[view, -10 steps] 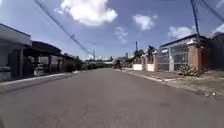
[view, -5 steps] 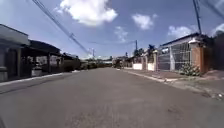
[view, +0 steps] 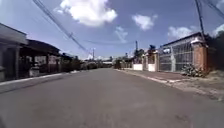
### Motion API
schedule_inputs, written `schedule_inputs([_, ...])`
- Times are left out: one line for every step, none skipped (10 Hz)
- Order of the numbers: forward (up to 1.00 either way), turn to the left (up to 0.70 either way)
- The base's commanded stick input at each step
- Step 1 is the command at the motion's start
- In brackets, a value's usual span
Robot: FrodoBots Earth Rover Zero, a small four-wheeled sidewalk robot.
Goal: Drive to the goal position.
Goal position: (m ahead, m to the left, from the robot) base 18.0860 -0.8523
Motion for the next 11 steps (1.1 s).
schedule_inputs([0.45, 0.0])
schedule_inputs([0.45, 0.0])
schedule_inputs([0.45, 0.0])
schedule_inputs([0.45, 0.0])
schedule_inputs([0.45, 0.0])
schedule_inputs([0.45, 0.0])
schedule_inputs([0.45, 0.0])
schedule_inputs([0.45, 0.0])
schedule_inputs([0.45, 0.0])
schedule_inputs([0.45, 0.0])
schedule_inputs([0.45, 0.0])
